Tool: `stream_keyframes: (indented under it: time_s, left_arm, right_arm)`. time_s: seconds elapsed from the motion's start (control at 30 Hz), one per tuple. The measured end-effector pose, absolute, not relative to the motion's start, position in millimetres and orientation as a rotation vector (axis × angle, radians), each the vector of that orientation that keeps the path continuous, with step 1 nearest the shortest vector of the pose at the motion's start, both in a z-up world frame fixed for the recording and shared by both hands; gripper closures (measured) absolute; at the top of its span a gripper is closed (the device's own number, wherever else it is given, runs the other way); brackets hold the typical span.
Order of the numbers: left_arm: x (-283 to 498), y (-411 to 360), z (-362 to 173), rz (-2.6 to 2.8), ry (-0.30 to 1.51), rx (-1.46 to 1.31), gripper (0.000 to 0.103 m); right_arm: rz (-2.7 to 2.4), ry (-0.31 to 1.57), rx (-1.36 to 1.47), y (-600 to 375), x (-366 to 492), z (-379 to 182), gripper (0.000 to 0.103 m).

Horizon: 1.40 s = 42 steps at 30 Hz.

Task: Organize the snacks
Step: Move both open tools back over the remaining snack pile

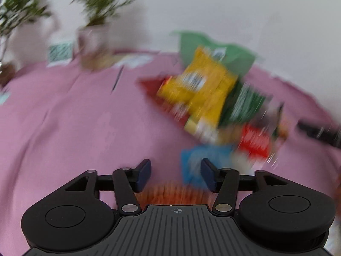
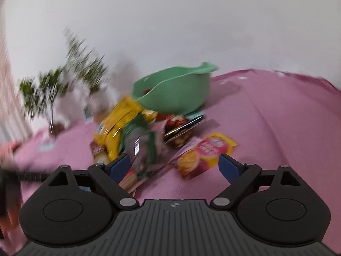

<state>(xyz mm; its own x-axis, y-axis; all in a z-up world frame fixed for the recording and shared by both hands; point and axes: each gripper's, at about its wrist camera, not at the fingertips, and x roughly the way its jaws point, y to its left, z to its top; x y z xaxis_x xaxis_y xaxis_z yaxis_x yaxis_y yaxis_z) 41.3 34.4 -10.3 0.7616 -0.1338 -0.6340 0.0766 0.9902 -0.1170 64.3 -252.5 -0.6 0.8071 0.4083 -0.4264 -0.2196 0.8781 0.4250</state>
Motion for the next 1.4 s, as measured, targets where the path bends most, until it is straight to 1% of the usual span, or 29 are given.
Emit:
stream_keyframes:
  time_s: [0.03,0.07,0.1,0.17,0.27,0.43,0.6,0.8,1.23,1.4]
  left_arm:
    - [29.8,34.8,-14.1,-0.108,0.639,-0.063,0.0]
    - [24.9,35.3,-12.9,-0.109,0.626,-0.061,0.0]
    - [24.5,37.2,-10.9,-0.107,0.625,-0.074,0.0]
    - [26.6,40.5,-12.2,-0.079,0.621,-0.102,0.0]
    - [30.8,43.9,-12.5,-0.086,0.615,-0.13,0.0]
    - [23.4,48.9,-15.6,-0.1,0.599,-0.166,0.0]
    - [22.2,54.9,-16.0,-0.114,0.591,-0.206,0.0]
    - [21.8,55.0,-16.3,-0.112,0.59,-0.203,0.0]
    - [21.0,53.3,-16.0,-0.061,0.594,-0.188,0.0]
    - [20.6,53.6,-16.3,-0.062,0.592,-0.182,0.0]
  right_arm:
    - [0.33,0.567,0.4,-255.8,69.3,-4.1,0.005]
    - [0.308,0.605,0.426,-257.7,74.2,-8.1,0.005]
    - [0.301,0.605,0.425,-256.9,75.7,-8.0,0.005]
    - [0.304,0.617,0.369,-247.7,76.5,-6.7,0.001]
    - [0.302,0.623,0.281,-235.6,72.9,-5.8,0.0]
    - [0.276,0.643,0.196,-223.2,73.3,-8.3,0.0]
    - [0.268,0.645,0.18,-221.3,73.9,-8.6,0.0]
    - [0.269,0.638,0.207,-224.3,73.5,-8.6,0.0]
    - [0.296,0.602,0.385,-248.4,71.4,-12.2,0.0]
    - [0.292,0.6,0.39,-247.7,71.1,-11.9,0.0]
